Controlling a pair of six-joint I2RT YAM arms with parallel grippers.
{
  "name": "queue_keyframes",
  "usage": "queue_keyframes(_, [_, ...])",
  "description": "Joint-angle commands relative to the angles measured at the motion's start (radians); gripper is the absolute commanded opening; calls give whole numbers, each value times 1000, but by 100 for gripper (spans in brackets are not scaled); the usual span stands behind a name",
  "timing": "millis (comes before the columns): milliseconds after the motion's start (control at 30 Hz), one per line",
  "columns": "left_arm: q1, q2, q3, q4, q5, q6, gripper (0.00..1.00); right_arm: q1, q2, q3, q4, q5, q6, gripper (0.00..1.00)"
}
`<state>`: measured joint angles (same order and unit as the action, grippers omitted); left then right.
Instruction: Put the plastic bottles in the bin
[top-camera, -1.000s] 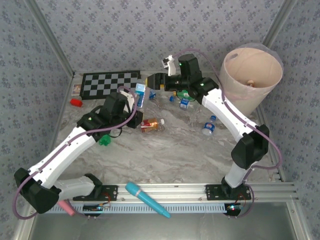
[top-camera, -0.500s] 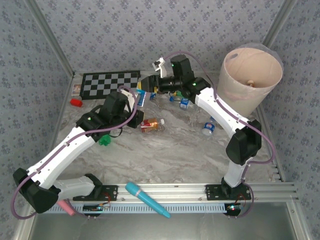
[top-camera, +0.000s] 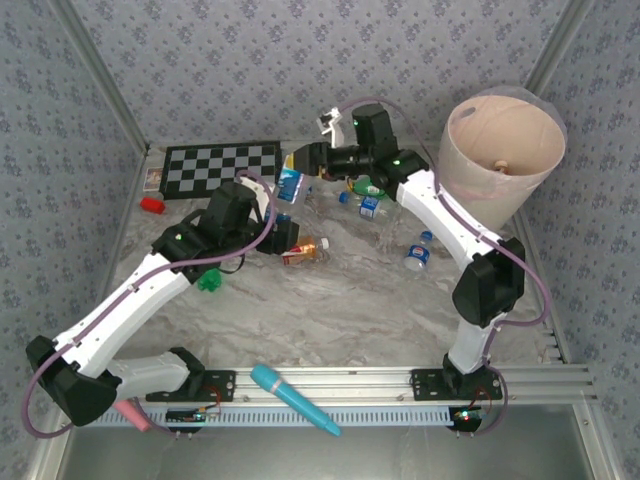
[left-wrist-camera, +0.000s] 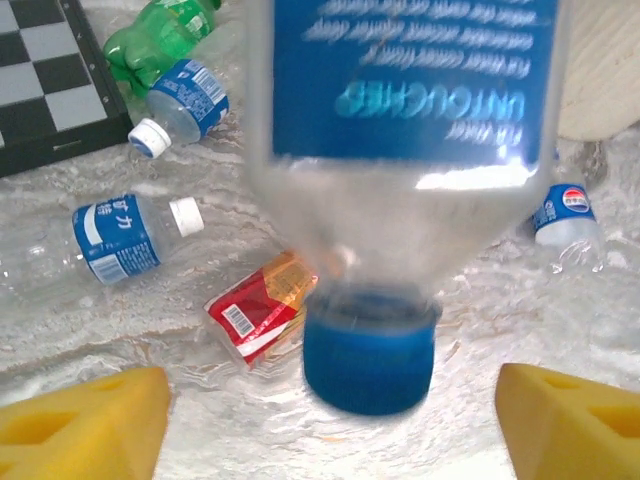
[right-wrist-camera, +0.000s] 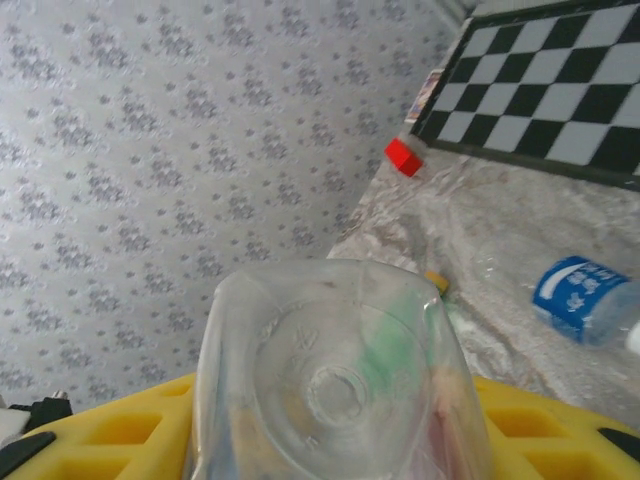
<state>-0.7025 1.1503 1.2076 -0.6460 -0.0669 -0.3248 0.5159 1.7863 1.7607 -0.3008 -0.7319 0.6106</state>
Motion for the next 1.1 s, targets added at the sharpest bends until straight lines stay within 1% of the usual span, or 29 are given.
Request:
queue_keyframes(0, [-6, -31, 33, 21, -59, 1, 98, -50, -67, 26, -26, 45, -13, 52])
queue_keyframes(100, [-5, -30, 41, 14, -87, 0, 100, -109, -106, 7, -47, 90, -26, 51])
queue_keyframes(233, [-5, -28, 43, 14, -100, 1, 100, -222, -174, -32, -51, 150, -22, 51])
queue_keyframes(367, [-2, -11, 51, -1, -112, 1, 100, -337, -216, -10, -139, 211, -45, 51])
queue_keyframes(533, [1, 12, 67, -10, -107, 4, 100, -461, -302, -15, -181, 391, -88, 52])
queue_keyframes(700, [2, 25, 78, -3, -96, 6, 100, -596, -352, -11, -178, 497, -85, 52])
queue_keyframes(800, [2, 38, 89, -5, -82, 1, 100, -669, -369, 1, -185, 557, -68, 50])
queue_keyframes(933, [3, 45, 98, -4, -76, -1, 100, -734, -393, -4, -185, 723, -69, 51])
queue_keyframes(1067, [2, 44, 96, -6, -76, -1, 100, -783, -400, -20, -166, 825, -48, 52])
